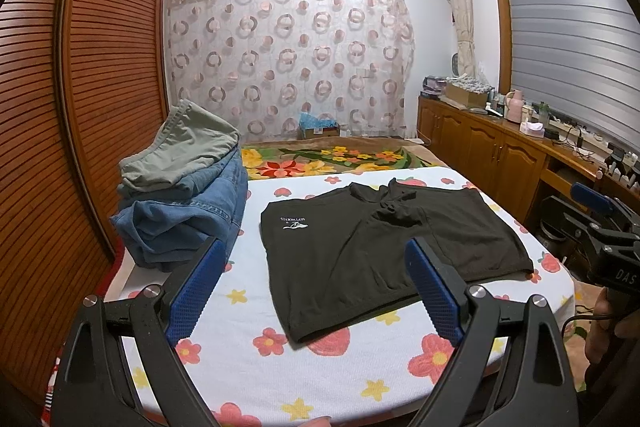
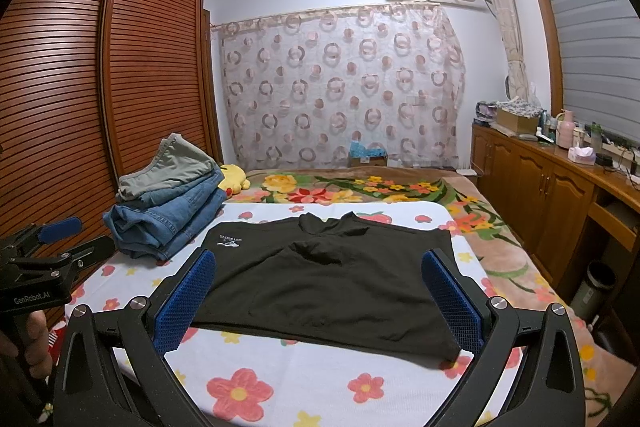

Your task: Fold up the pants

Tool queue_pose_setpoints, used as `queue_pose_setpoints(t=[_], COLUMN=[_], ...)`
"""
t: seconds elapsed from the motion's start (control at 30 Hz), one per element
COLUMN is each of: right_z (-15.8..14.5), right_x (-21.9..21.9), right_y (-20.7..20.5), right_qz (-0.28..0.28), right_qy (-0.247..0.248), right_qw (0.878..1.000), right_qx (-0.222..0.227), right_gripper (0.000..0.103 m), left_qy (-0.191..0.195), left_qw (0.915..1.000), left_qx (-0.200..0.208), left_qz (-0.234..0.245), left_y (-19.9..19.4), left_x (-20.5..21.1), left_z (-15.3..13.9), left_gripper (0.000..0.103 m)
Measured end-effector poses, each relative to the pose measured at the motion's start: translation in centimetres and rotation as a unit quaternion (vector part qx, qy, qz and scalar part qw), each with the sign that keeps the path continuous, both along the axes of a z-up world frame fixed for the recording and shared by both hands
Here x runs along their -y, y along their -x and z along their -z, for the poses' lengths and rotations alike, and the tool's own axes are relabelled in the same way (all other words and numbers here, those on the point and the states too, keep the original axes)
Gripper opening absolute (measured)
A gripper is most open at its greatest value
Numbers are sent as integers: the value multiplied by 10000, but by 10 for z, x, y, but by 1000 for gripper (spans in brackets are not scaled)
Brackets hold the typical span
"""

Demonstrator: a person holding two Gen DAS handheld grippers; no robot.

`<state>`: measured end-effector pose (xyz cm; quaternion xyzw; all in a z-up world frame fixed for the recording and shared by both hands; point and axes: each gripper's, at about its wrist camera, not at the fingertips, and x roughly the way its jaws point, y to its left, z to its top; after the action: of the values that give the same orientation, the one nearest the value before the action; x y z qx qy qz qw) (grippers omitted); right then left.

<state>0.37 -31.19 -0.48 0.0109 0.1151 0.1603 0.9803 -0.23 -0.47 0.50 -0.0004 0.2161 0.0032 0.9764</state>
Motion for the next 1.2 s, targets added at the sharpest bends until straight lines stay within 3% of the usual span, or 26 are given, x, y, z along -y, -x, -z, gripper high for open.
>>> queue_pose_setpoints(t=[1.2], right_z=[2], right_x=[-1], right_y=[-1], right_qz=[3], right_qy=[1], right_qw=[10000], right_qx=[-7], right_gripper=[103], left_qy=[-13], left_qw=[10000], left_qx=[26], left_qz=[-2], left_y=[1], left_x=[1], left_z=[0], left_gripper=[92])
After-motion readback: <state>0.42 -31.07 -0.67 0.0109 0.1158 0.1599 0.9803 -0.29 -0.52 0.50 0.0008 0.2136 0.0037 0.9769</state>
